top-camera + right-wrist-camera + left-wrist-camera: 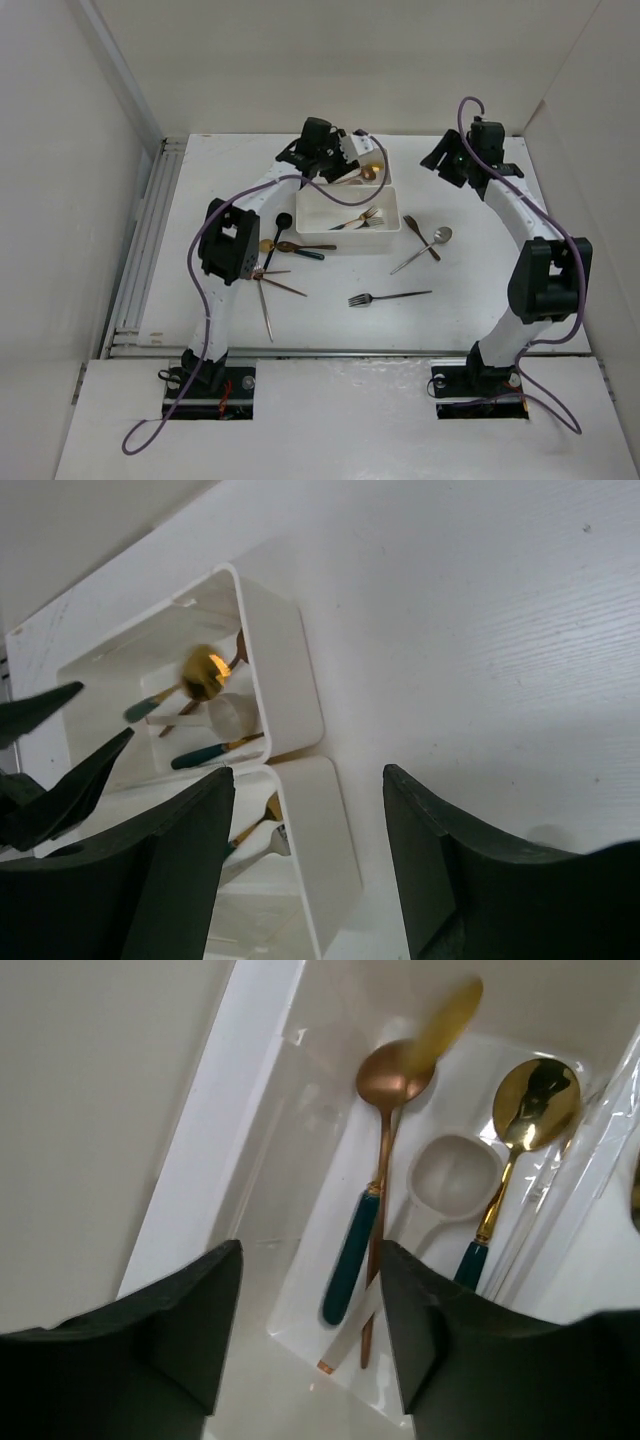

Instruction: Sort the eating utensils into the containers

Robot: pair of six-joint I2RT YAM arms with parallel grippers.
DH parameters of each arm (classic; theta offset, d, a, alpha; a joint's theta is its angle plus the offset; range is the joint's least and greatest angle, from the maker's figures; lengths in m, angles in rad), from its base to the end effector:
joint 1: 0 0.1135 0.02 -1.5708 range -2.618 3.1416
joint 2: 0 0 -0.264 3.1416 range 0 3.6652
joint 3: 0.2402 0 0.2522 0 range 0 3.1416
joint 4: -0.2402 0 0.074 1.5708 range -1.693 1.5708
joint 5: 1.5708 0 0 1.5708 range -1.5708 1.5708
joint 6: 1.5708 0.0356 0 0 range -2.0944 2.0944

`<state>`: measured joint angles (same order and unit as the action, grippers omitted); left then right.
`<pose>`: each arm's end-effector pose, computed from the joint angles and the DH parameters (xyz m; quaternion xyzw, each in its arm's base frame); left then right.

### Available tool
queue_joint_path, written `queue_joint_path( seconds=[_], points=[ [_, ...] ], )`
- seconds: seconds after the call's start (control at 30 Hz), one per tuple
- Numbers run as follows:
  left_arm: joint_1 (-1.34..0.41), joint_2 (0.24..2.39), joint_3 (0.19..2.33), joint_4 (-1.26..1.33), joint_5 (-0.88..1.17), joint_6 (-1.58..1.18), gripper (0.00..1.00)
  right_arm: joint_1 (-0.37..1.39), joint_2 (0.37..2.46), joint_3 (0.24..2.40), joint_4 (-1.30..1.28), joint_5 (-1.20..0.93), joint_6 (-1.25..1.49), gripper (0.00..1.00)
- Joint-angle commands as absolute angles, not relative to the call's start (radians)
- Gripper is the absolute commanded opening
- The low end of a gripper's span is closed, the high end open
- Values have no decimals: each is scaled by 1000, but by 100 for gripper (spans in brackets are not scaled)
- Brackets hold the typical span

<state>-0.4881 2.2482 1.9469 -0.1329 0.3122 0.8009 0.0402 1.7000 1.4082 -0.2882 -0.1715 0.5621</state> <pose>0.4675 -0.2606 0.2584 0.5671 0.6153 -0.0466 0.5456 0.3966 0.0220 0.3025 0.1868 0.8574 0.2124 0.4300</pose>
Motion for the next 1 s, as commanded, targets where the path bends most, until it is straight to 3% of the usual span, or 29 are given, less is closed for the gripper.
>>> queue_joint_path(
  seconds=[0.0,0.07,0.17,0.3,0.4,0.63,0.87,0.97],
  points=[
    [-483,2160,1971,-92,281,743,55,38,1654,1391,-304,-140,526,67],
    [-483,2129,1932,-92,270,727,66,38,1641,1391,-325,-129,508,68],
    [-483,2062,1901,-92,259,666,72,38,1666,1408,-425,-129,457,68],
    [-470,1984,1901,-112,225,518,73,38,1742,1469,-616,-95,373,52],
    [-430,1921,1891,-144,225,418,73,38,1728,1433,-687,-34,507,46],
    [-333,1784,1803,-303,224,221,73,104,1503,1085,-531,80,901,53],
    [-261,1661,1683,-342,268,149,73,228,1624,1133,-656,159,1093,56],
    [-239,1617,1646,-342,268,138,73,247,1676,1167,-687,169,1152,53]
  ],
)
